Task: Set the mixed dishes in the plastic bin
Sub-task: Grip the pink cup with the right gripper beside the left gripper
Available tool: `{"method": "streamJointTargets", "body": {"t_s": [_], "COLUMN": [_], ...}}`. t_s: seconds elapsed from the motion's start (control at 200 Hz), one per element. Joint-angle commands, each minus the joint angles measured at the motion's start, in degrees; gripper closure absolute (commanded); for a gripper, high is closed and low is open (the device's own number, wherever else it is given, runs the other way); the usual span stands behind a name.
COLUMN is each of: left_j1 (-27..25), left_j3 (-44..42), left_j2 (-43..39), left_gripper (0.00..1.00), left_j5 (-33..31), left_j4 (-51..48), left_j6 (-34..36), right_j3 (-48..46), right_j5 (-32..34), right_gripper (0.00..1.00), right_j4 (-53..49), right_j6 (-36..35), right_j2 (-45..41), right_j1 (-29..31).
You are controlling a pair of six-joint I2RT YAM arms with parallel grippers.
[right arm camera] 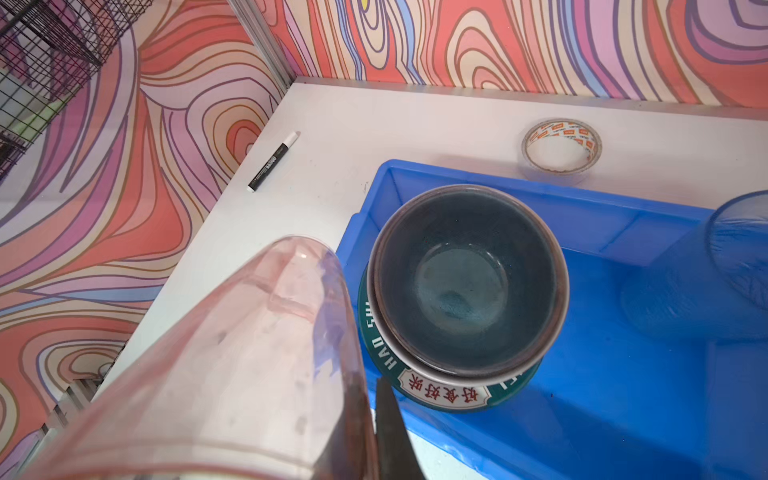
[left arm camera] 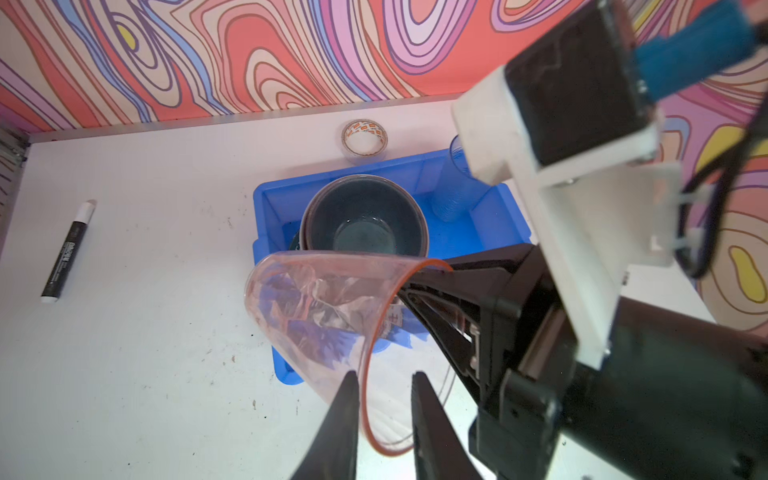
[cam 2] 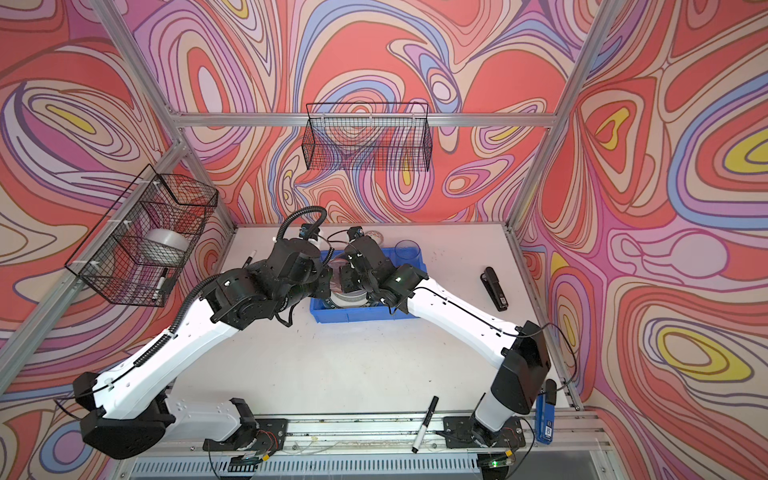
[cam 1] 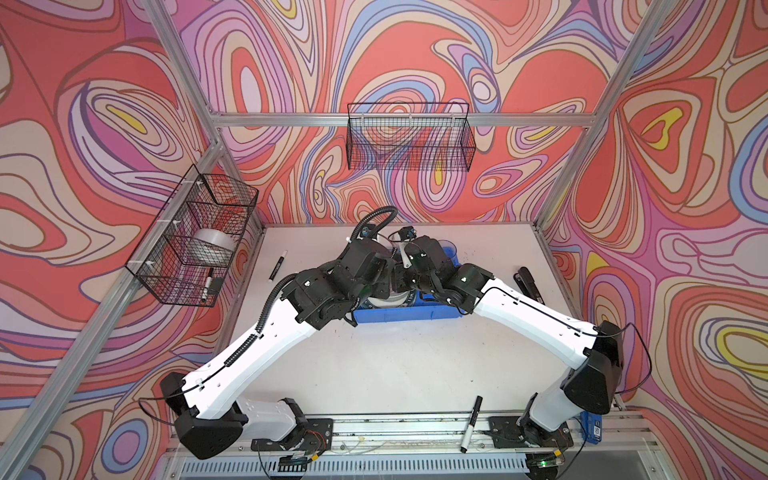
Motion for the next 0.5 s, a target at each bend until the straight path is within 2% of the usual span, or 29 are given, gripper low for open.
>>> {"method": "streamJointTargets", "body": {"t_s": [0.0, 0.18, 0.27, 0.496], "left_j1": [-0.5, -0.5, -0.5, -0.5], "left_j3": [-2.0, -5.7, -7.0, -10.0], "left_j2": [-1.7, -6.8, -9.6, -14.1], "left_gripper": [0.74, 0.73, 0.69, 0.63], "left_j5": [4.4, 5.7, 6.5, 8.1], "left_j4": [-1.5, -2.8, -3.1, -3.6], "left_j6": [-2.7, -4.3, -4.6, -5.1], "right_j3": [-0.5, -3.2, -3.5, 0.8], "right_j5": [-0.6, 0.5, 2.5, 10.1], "right_gripper": [0.99, 1.0, 1.0, 1.0], "right_j4": [2.5, 0.3, -2.7, -18.0], "right_j6": [0.5, 0.1, -1.2, -4.0], "right_j2": [-3.1, -7.0, -8.6, -9.9], "right_j1": [0.6, 0.5, 0.4, 0.5]}}
